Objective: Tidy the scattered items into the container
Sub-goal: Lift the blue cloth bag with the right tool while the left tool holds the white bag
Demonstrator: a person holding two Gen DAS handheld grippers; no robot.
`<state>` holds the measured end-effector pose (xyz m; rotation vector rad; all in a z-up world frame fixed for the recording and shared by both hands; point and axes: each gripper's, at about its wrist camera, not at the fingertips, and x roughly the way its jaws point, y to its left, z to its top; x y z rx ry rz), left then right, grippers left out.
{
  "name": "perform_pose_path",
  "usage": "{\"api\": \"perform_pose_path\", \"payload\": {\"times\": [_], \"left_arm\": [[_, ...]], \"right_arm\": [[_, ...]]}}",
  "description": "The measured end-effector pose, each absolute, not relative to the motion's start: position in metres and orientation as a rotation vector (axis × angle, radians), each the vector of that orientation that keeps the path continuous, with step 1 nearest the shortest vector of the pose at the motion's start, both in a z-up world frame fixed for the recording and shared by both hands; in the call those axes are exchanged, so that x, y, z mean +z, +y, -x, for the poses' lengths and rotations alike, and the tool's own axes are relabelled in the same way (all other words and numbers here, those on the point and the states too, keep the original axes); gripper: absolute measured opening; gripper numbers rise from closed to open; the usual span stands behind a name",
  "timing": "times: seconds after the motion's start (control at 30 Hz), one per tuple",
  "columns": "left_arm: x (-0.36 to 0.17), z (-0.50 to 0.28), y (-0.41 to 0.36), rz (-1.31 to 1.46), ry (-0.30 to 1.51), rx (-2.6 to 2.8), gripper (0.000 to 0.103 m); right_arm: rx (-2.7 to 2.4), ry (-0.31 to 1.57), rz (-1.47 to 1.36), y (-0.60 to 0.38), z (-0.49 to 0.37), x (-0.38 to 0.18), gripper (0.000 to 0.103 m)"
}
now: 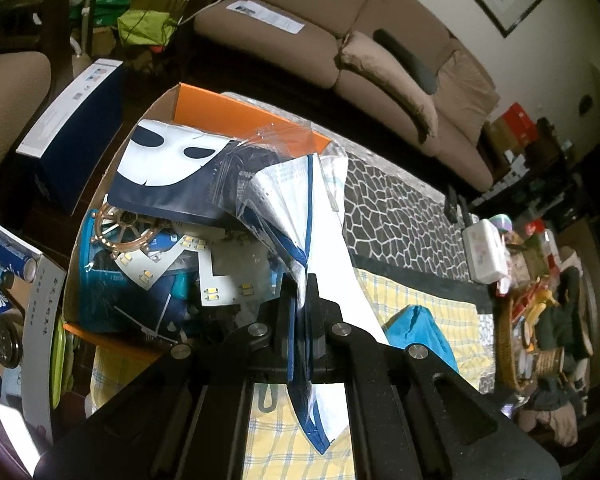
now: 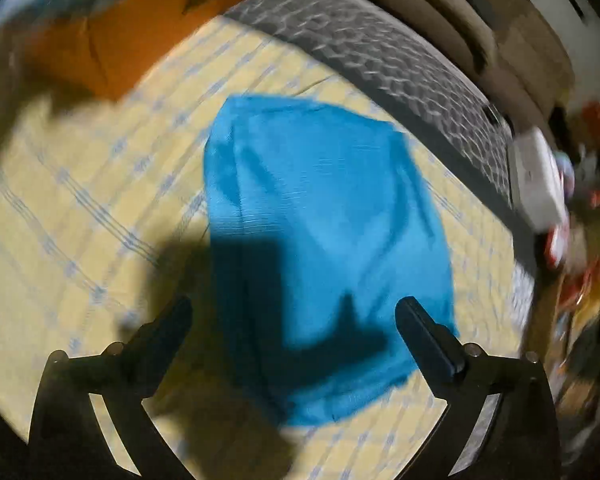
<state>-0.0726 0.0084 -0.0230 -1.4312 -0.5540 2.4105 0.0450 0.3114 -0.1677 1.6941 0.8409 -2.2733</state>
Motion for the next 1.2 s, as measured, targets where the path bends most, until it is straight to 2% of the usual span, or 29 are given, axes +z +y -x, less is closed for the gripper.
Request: {"api": "perform_pose_path", "payload": {"times": [0.1, 0.2, 0.43, 0.47, 0.53, 0.63, 0.7, 0.73, 0.83, 0.93, 1.1, 1.2], "left_arm": [[-0.02, 0.071, 0.008, 1.42, -0.542, 2.422, 0.003], [-0.017, 0.071, 0.009, 1.41, -0.535, 2.421, 0.003], [-0.019, 0.069, 0.012, 1.422, -0.509, 2.412, 0.003], [-0.02, 0.069, 0.012, 1.424, -0.505, 2.415, 0.003], [-0.02, 0.069, 0.012, 1.428, -0.498, 2.415, 0.003], [-0.019, 0.068, 0.013, 1.409, -0.497, 2.417, 0.003], [-0.017, 0.068, 0.013, 1.394, -0.477, 2.432, 0.003], [-0.018, 0.068, 0.014, 1.395, -0.465, 2.437, 0.003], [-0.022, 0.069, 0.011, 1.413, -0.483, 2.417, 0.003], [-0.018, 0.07, 0.007, 1.403, -0.488, 2.409, 0.003], [-0.01, 0.071, -0.01, 1.383, -0.452, 2.463, 0.003], [-0.01, 0.073, -0.018, 1.377, -0.514, 2.419, 0.003]], "right_arm": [[-2.26, 0.722, -1.712, 0.32, -0.03, -0.179, 0.102], [-2.244, 0.749, -1.754, 0.327, -0.014, -0.194, 0.102], [-2.25, 0.529, -1.759, 0.345, -0.005, -0.19, 0.102], [-2.251, 0.451, -1.771, 0.351, -0.004, -0.19, 0.102], [-2.255, 0.332, -1.787, 0.36, -0.004, -0.192, 0.099], [-2.272, 0.328, -1.772, 0.359, -0.007, -0.186, 0.095], [-2.253, 0.334, -1.781, 0.354, -0.004, -0.179, 0.086], [-2.25, 0.357, -1.78, 0.35, -0.004, -0.175, 0.076], [-2.221, 0.344, -1.788, 0.339, -0.002, -0.165, 0.022], [-2.253, 0.383, -1.804, 0.331, 0.001, -0.161, 0.016], [-2.394, 0.167, -1.698, 0.345, -0.007, -0.135, 0.01], [-2.45, 0.082, -1.622, 0.353, -0.009, -0.109, 0.01]]}}
